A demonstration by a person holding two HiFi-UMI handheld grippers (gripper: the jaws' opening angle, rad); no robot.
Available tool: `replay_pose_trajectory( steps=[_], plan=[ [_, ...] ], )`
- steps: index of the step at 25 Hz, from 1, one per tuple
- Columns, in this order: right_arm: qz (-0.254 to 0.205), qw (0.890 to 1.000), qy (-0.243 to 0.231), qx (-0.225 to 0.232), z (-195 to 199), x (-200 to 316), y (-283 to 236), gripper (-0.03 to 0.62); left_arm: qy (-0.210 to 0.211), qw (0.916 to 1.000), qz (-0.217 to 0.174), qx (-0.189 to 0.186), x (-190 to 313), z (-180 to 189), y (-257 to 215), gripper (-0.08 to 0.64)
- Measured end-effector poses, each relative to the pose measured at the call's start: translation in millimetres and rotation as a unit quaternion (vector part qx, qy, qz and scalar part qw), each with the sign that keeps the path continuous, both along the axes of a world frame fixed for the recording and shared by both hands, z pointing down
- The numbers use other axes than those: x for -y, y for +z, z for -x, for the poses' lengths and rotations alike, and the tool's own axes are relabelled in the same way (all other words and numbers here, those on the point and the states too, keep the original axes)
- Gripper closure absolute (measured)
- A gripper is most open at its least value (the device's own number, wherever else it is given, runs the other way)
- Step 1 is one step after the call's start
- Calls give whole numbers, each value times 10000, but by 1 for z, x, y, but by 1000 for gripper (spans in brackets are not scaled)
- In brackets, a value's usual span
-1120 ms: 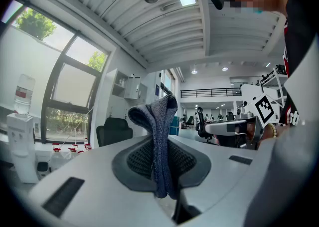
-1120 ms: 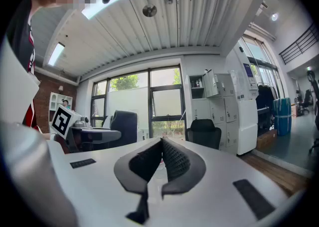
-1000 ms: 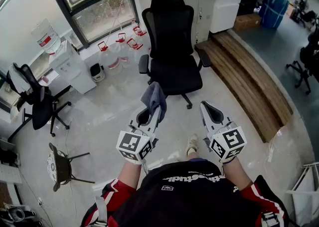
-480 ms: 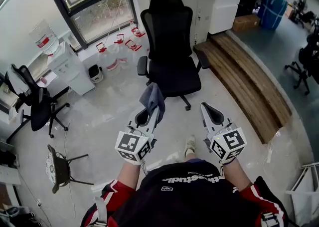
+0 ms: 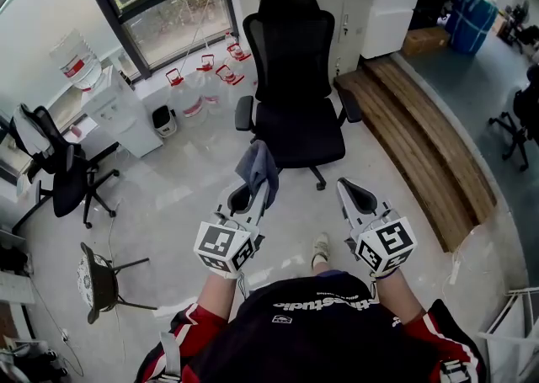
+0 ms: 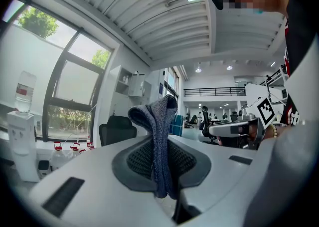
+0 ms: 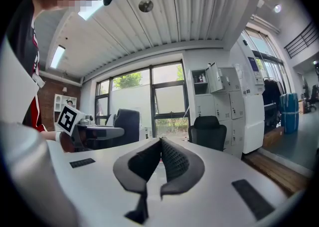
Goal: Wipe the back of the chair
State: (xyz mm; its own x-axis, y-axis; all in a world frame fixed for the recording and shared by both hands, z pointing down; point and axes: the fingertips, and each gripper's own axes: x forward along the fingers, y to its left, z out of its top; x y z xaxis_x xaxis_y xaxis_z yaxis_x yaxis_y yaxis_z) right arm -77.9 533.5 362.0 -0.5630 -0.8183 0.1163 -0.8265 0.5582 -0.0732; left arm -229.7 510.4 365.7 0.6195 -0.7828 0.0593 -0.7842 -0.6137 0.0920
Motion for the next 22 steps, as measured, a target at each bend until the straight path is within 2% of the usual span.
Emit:
replay_pose_trajectory(
  steps=[11, 22],
  plan=[
    [71, 9997, -213, -45, -28, 96, -7, 578, -264, 9996, 10, 22, 87, -23, -12, 503],
    [-168, 9979, -612, 145, -86, 193, -18, 577, -401, 9990, -59, 203, 185, -88, -29, 503]
  ],
)
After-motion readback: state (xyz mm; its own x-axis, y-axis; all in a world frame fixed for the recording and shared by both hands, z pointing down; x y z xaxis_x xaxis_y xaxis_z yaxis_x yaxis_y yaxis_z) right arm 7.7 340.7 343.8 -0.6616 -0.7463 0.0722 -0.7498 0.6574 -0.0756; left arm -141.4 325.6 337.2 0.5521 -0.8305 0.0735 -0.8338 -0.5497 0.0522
